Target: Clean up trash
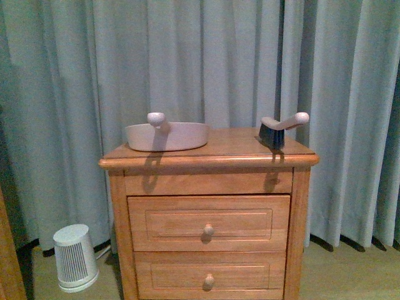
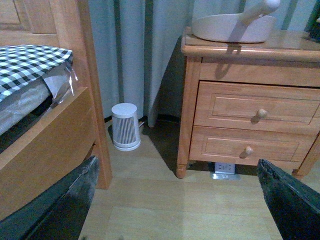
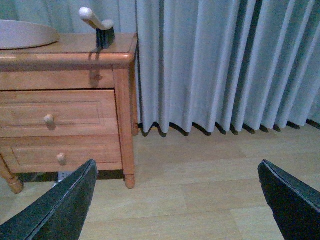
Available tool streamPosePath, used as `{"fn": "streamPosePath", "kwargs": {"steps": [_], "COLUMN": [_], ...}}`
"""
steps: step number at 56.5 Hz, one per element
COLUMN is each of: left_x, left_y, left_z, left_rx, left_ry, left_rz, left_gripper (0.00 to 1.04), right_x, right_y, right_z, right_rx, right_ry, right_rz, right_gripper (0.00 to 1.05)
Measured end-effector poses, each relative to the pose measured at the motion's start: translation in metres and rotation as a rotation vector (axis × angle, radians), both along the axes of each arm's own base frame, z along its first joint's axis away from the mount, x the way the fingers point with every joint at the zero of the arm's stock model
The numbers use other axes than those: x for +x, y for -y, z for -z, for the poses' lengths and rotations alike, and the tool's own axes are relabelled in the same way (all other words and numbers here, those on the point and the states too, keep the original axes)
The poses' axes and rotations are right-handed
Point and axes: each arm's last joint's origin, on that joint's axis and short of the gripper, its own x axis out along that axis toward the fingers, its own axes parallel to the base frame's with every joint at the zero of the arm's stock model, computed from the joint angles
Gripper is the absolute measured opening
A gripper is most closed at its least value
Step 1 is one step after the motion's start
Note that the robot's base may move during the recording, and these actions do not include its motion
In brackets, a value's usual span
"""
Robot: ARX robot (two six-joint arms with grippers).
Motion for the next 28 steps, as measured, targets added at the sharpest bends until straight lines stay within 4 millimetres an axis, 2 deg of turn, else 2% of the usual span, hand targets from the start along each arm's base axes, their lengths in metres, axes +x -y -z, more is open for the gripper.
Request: {"fn": "streamPosePath", "kwargs": {"steps": [28], "left_x": [0.0], "left_y": [0.0], "left_z": [0.0], "left_rx": [0.0], "left_ry": [0.0], "left_rz": [0.0], "left_gripper": [0.97], "right_x": [0.0], "right_y": [0.0], "right_z": [0.0], "right_rx": [0.0], "right_ry": [0.0], "right_rz": [0.0], "right_gripper": [0.97]}}
